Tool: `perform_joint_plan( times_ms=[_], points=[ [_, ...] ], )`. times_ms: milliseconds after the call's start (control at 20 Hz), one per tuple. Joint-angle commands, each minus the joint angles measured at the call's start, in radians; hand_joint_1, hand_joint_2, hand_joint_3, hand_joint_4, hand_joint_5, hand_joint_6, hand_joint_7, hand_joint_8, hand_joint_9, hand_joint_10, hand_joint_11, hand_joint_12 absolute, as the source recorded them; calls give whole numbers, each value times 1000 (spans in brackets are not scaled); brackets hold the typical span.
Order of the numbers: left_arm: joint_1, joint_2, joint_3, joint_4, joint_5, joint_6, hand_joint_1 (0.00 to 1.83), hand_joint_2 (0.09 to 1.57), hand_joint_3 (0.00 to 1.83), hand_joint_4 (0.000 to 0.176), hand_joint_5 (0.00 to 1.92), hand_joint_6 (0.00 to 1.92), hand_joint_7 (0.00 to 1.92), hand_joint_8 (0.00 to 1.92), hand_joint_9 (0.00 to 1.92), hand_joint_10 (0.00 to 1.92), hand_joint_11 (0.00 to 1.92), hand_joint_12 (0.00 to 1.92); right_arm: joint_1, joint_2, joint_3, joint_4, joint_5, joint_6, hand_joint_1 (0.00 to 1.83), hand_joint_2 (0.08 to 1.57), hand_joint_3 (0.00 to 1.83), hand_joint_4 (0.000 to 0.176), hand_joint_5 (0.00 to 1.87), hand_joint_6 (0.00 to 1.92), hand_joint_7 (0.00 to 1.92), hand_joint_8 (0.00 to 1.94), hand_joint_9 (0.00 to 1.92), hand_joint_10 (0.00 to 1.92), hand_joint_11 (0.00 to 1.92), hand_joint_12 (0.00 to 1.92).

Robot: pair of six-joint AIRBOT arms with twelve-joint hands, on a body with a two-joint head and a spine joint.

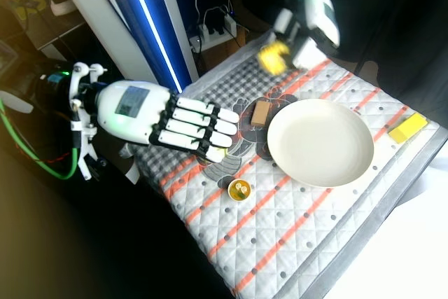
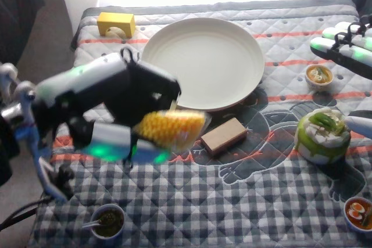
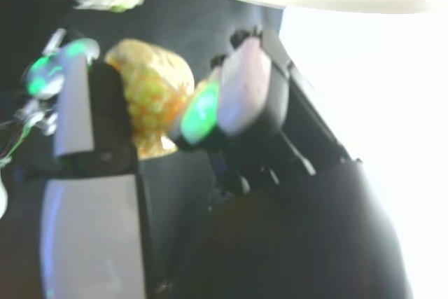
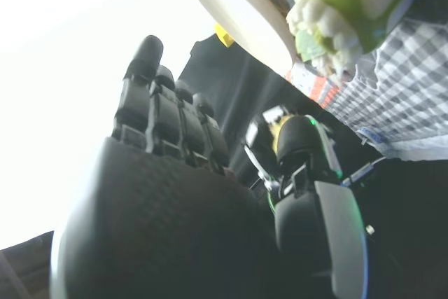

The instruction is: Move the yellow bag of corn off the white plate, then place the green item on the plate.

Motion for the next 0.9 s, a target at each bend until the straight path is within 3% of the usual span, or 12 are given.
perform_joint_plan(
  times_ms=[0, 150, 200, 250, 350, 400, 450, 500, 550, 600, 650, 850],
  points=[
    [2, -12, 1, -8, -80, -13, 1435, 1101, 45, 0, 1028, 1921, 1237, 1921, 1409, 1921, 1551, 1921, 8, -1, 3, 8, 119, 3, 446, 1383, 1, 0, 0, 0, 0, 0, 10, 3, 0, 533],
    [6, -64, 32, -4, 1, -14, 1337, 1129, 26, 0, 933, 1921, 1119, 1921, 1325, 1921, 1481, 1921, 8, -1, 3, 9, 119, 3, 348, 1390, 2, 0, 0, 0, 0, 0, 27, 7, 0, 597],
    [7, -73, 35, -2, 16, -13, 1135, 1208, 57, 0, 757, 1561, 959, 1921, 1149, 1921, 1289, 1921, 8, -1, 3, 9, 119, 3, 352, 1386, 0, 0, 0, 0, 0, 0, 31, 8, 0, 610],
    [10, -77, 37, 3, 26, -13, 1153, 1226, 68, 0, 676, 1407, 811, 1627, 855, 1908, 933, 1921, 8, -1, 3, 9, 119, 3, 356, 1389, 0, 9, 0, 0, 0, 0, 37, 8, 0, 640],
    [14, -79, 36, 7, 40, -13, 889, 1142, 8, 0, 340, 720, 501, 603, 397, 886, 151, 1518, 8, -1, 3, 9, 119, 3, 355, 1386, 0, 11, 0, 0, 0, 0, 60, 13, 0, 728],
    [17, -78, 34, 8, 40, -13, 809, 1145, 3, 0, 273, 314, 371, 209, 243, 485, 29, 1269, 8, -1, 3, 9, 119, 3, 369, 1379, 0, 18, 0, 0, 0, 0, 57, 9, 0, 689],
    [21, -74, 29, 9, 35, -13, 732, 1140, 0, 24, 166, 102, 136, 41, 48, 197, 5, 829, 8, -1, 3, 9, 119, 3, 388, 1376, 0, 20, 0, 0, 0, 0, 45, 2, 0, 635],
    [23, -68, 26, 9, 27, -13, 713, 1124, 0, 54, 105, 24, 26, 7, 9, 39, 0, 342, 8, -1, 2, 9, 119, 3, 402, 1375, 0, 10, 0, 0, 0, 0, 48, 3, 0, 669],
    [24, -59, 22, 9, 15, -14, 700, 1097, 0, 88, 20, 4, 4, 1, 1, 7, 0, 68, 8, -1, 2, 9, 119, 6, 401, 1367, 0, 28, 0, 0, 0, 0, 48, 3, 0, 678],
    [26, -48, 16, 9, 1, -14, 668, 1084, 0, 120, 3, 0, 0, 0, 0, 1, 0, 13, 8, -1, 3, 8, 119, 10, 406, 1364, 0, 30, 0, 0, 0, 0, 45, 1, 0, 680],
    [29, -35, 8, 7, -19, -14, 619, 1077, 0, 132, 0, 0, 0, 0, 0, 0, 0, 0, 8, -1, 3, 3, 119, 19, 450, 1322, 0, 35, 0, 0, 0, 0, 38, 0, 0, 636],
    [51, 23, -19, -47, -156, -14, 647, 1050, 0, 156, 0, 0, 0, 0, 0, 0, 0, 0, 6, -1, 24, -48, 119, 120, 494, 1249, 0, 74, 0, 0, 0, 0, 56, 7, 0, 715]
  ],
)
